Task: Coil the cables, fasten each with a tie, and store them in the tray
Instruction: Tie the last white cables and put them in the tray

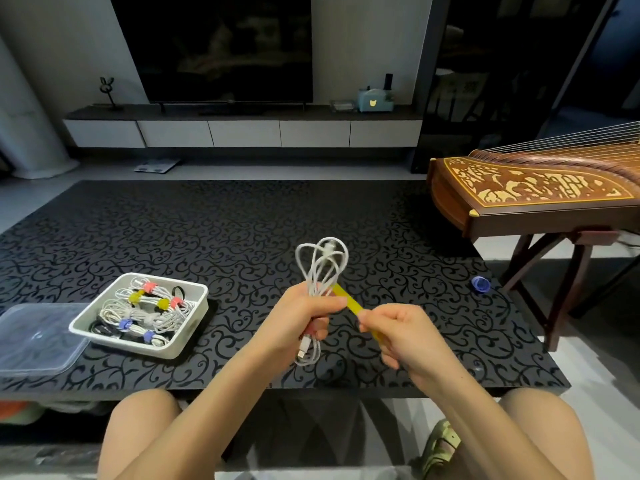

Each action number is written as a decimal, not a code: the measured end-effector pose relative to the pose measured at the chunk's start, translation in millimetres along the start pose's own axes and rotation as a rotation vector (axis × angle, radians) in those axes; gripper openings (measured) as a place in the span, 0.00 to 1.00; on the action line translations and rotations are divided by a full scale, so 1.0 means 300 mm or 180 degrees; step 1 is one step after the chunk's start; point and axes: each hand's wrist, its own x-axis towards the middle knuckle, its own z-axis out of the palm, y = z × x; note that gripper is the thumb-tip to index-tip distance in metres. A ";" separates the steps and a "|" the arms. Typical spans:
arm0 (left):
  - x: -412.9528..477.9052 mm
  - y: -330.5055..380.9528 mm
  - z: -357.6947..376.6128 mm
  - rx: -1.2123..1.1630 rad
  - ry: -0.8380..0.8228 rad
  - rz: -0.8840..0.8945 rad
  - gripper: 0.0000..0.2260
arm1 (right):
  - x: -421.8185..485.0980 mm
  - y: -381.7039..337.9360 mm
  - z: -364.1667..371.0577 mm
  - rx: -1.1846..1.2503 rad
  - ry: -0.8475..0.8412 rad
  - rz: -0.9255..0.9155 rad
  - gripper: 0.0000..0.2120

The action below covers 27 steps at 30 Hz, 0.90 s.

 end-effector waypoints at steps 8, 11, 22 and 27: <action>-0.010 0.023 0.035 -0.0457 -0.0794 -0.0970 0.37 | 0.093 -0.033 -0.002 -0.0123 0.0688 0.0177 0.13; -0.020 0.019 0.070 -0.0213 -0.0508 -0.1002 0.28 | 0.076 -0.050 0.038 -0.0008 -0.0013 -0.0152 0.13; -0.005 0.008 0.088 0.0313 0.0782 0.0080 0.13 | 0.012 -0.046 0.045 0.0465 -0.0589 -0.0475 0.14; 0.022 0.008 0.077 0.0543 0.1257 0.0055 0.12 | -0.049 -0.008 0.009 0.2045 -0.0588 -0.0464 0.15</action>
